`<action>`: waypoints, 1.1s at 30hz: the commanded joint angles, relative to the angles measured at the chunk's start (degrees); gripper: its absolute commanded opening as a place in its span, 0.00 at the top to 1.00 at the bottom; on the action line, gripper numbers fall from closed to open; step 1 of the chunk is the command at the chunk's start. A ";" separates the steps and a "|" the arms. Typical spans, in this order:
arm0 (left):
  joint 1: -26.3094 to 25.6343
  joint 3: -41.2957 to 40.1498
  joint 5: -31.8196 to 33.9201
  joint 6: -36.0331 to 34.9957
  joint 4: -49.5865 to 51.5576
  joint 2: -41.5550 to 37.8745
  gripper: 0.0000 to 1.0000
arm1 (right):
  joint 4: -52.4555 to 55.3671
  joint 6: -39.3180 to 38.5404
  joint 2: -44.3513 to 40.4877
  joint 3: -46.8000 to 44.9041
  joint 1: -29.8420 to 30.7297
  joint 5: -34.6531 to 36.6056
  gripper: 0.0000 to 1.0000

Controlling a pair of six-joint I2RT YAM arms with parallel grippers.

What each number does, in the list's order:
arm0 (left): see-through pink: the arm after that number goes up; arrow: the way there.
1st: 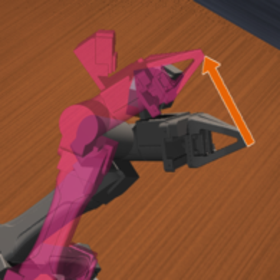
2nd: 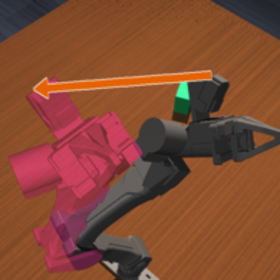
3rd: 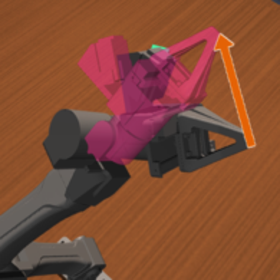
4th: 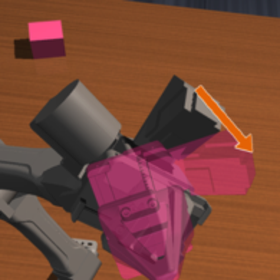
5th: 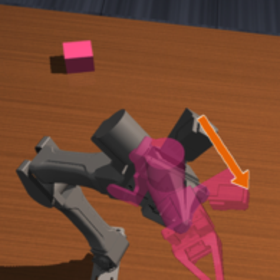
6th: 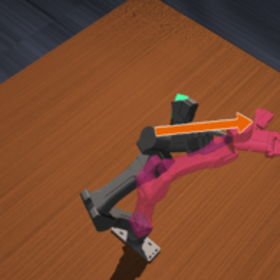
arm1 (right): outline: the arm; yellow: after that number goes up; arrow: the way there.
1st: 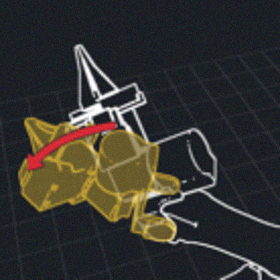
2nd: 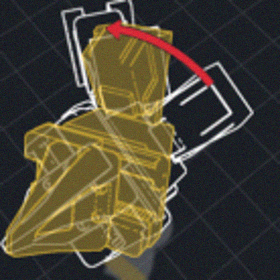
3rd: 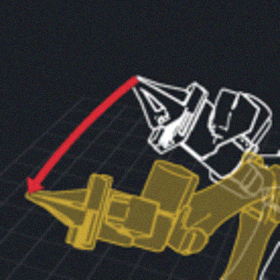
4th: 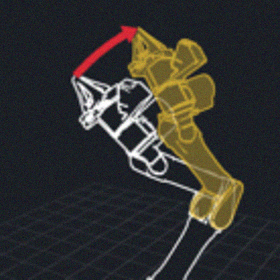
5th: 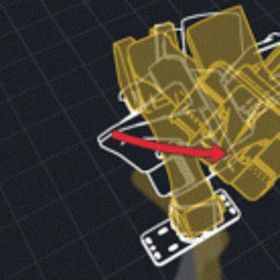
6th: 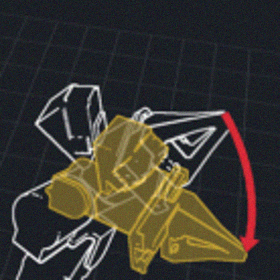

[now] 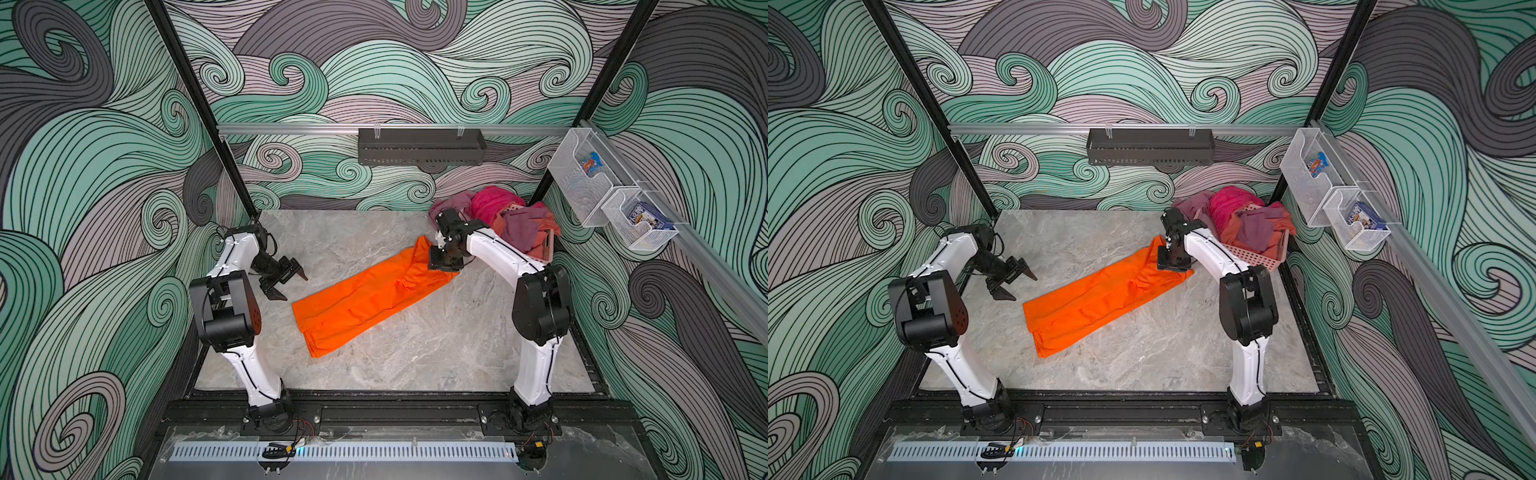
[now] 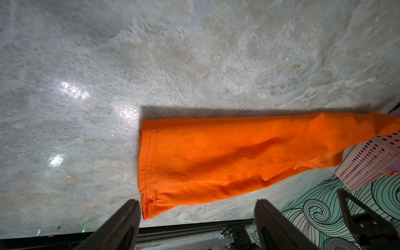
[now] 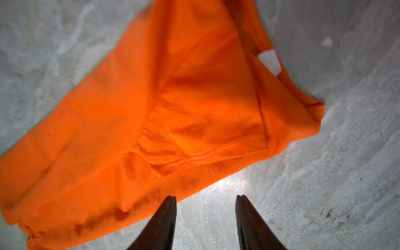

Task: Fold and stack t-shirts
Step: Adjust the T-shirt at the center of the board.

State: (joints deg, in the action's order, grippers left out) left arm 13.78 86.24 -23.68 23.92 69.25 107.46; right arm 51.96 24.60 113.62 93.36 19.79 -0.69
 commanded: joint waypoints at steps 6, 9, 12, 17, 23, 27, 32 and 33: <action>-0.25 1.00 -0.14 -0.55 0.31 0.22 0.14 | -0.41 4.14 0.35 -3.20 -4.19 2.42 0.43; -0.27 0.95 0.10 -0.44 0.52 0.01 0.14 | -0.37 2.92 1.21 -2.42 -5.71 3.87 0.33; -0.30 0.95 0.21 -0.20 0.77 -0.06 0.13 | -0.42 2.61 2.50 -2.00 -7.52 4.47 0.32; -0.25 0.86 0.81 0.07 1.14 -0.57 0.14 | -0.98 2.34 4.72 -1.87 -9.25 2.96 0.36; -0.30 0.95 1.23 0.29 1.80 -0.47 0.14 | -2.18 2.19 8.88 0.86 -9.29 0.87 0.48; -0.25 1.22 1.53 0.48 2.11 -0.23 0.14 | -2.46 2.04 11.85 3.22 -9.21 -0.38 0.59; -0.25 1.22 2.01 0.52 2.60 -0.23 0.14 | -2.41 0.81 14.93 6.42 -9.09 -0.51 0.96; -0.33 1.13 2.19 0.49 2.72 -0.24 0.14 | -2.36 0.73 15.59 7.37 -9.07 -0.16 1.00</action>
State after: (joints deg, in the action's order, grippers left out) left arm 13.78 86.24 -22.61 24.05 69.84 107.46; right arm 50.15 25.93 127.37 98.76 10.59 -0.80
